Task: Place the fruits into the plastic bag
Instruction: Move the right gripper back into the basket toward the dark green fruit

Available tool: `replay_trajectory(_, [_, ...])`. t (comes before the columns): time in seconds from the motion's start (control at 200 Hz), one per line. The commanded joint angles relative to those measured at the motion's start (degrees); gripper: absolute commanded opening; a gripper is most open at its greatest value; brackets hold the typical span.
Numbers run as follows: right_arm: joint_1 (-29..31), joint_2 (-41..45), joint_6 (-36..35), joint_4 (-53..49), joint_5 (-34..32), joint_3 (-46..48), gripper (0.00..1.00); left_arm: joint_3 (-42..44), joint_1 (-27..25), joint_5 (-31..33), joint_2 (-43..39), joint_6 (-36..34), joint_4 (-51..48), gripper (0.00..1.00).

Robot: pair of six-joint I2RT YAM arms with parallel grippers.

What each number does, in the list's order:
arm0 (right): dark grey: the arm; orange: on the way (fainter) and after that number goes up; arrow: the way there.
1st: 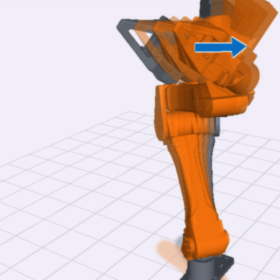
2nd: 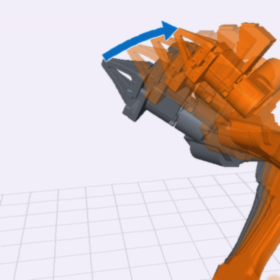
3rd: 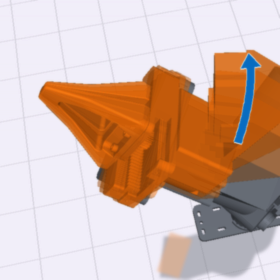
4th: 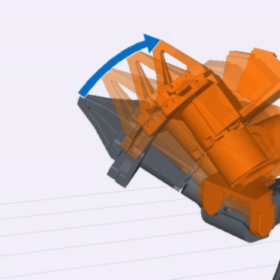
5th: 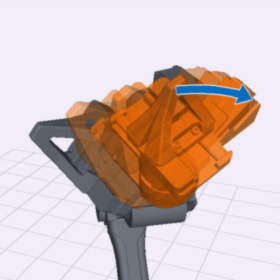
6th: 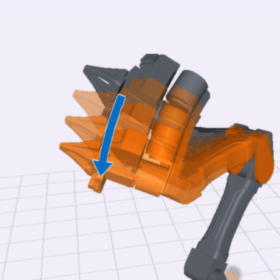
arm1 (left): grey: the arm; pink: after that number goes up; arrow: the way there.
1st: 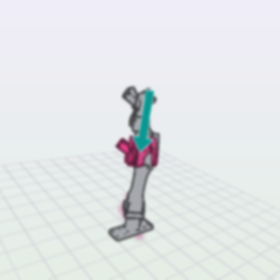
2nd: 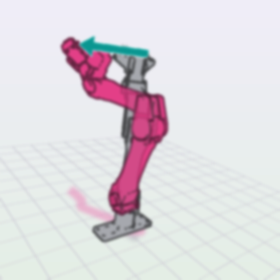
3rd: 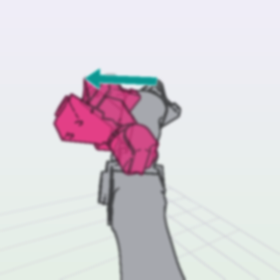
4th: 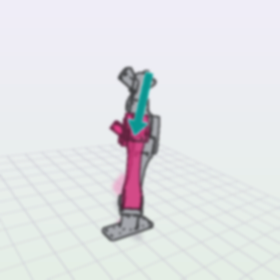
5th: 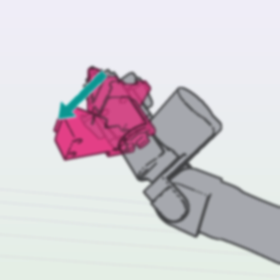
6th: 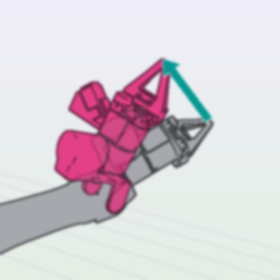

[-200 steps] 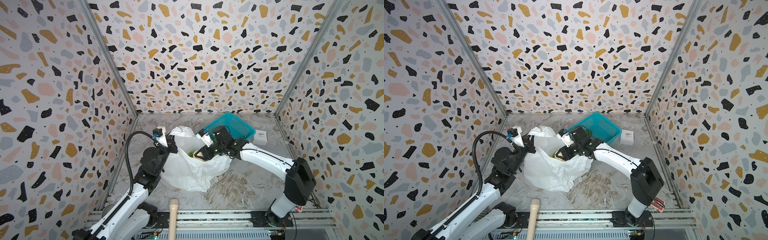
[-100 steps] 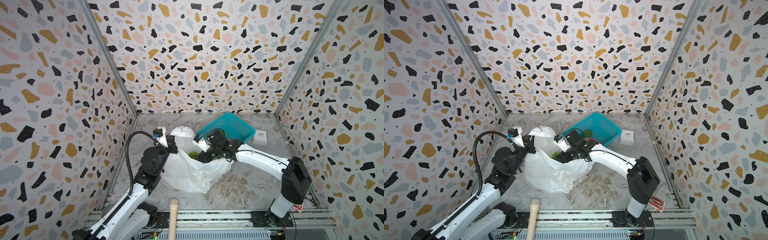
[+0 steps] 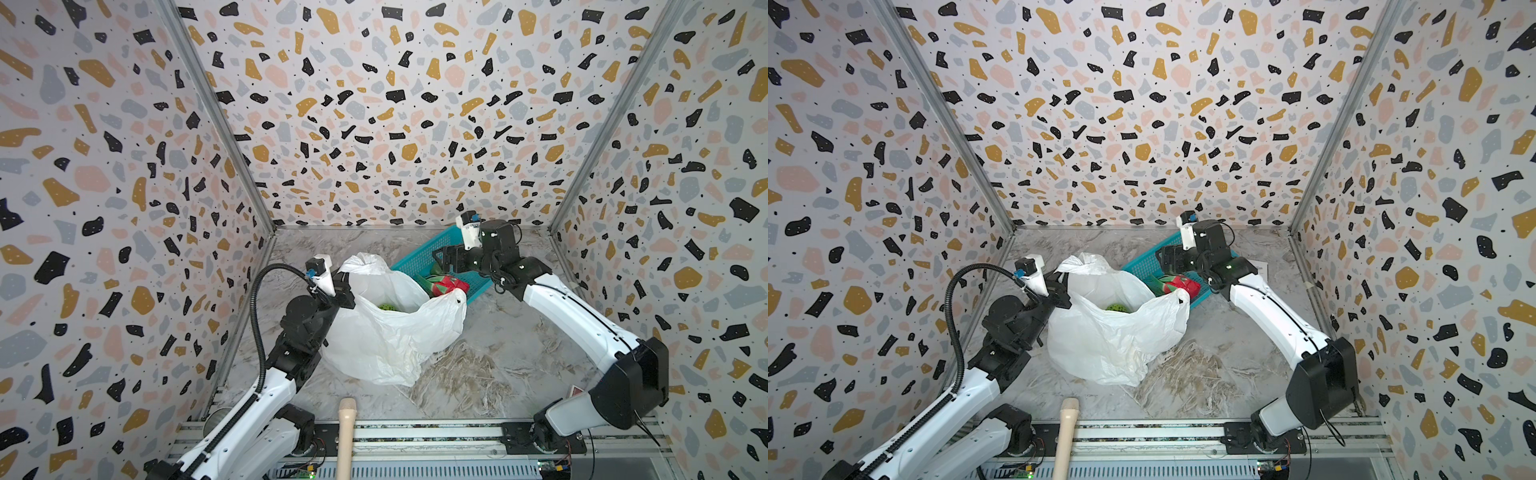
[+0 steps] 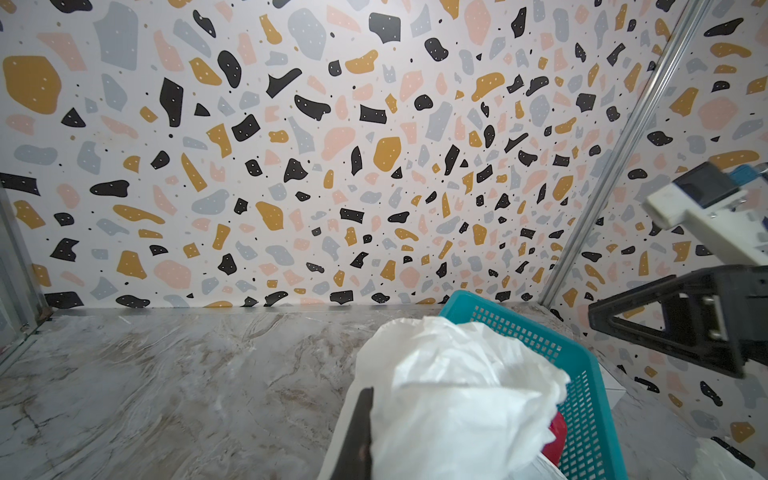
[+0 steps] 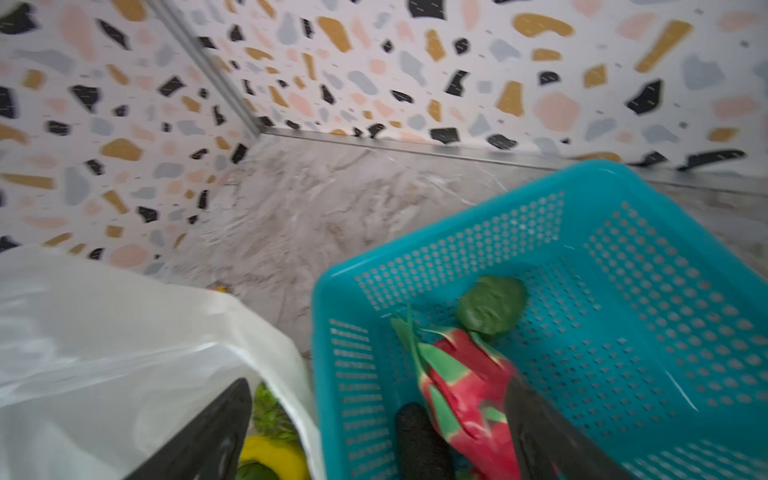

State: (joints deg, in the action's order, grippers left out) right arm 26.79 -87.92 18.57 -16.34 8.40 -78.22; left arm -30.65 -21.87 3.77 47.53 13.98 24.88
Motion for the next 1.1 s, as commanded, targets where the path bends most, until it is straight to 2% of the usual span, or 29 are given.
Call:
replay_trajectory(0.0, [-0.68, -5.18, 0.46, -8.17, -3.84, -4.52, 0.95, 0.24, 0.17, 0.71, -0.77, -0.61, 1.57, 0.00])
replay_trajectory(0.21, [-0.61, -17.52, -2.97, -17.27, -7.69, -12.35, 0.95, -0.05, 0.24, 0.89, -0.81, -0.99, 1.31, 0.00])
replay_trajectory(0.385, [0.77, -23.95, -4.72, -22.85, -13.52, -15.93, 0.97, -0.08, 0.24, 1.23, -1.38, -1.58, 0.87, 0.00])
replay_trajectory(0.486, [1.34, -25.93, -5.98, -25.01, -15.25, -16.44, 1.00, 0.17, 0.24, 1.48, -1.64, -1.82, 0.87, 0.00])
replay_trajectory(0.686, [1.34, -29.08, -6.13, -25.74, -14.86, -15.05, 0.99, 0.51, 0.17, 1.24, -1.12, -1.75, 1.75, 0.00])
replay_trajectory(0.876, [0.81, -31.64, -5.25, -24.30, -19.89, -15.04, 0.98, -0.15, 0.24, 1.42, -0.84, -2.25, 1.62, 0.00])
replay_trajectory(0.986, [-1.35, -32.23, -3.69, -22.91, -23.89, -17.02, 0.98, -0.59, 0.25, 1.33, -0.53, -2.41, 1.35, 0.00])
replay_trajectory(1.096, [-4.87, -32.99, -1.68, -22.52, -20.87, -21.20, 0.97, -1.19, 0.20, 1.06, -0.29, -2.68, 1.05, 0.00])
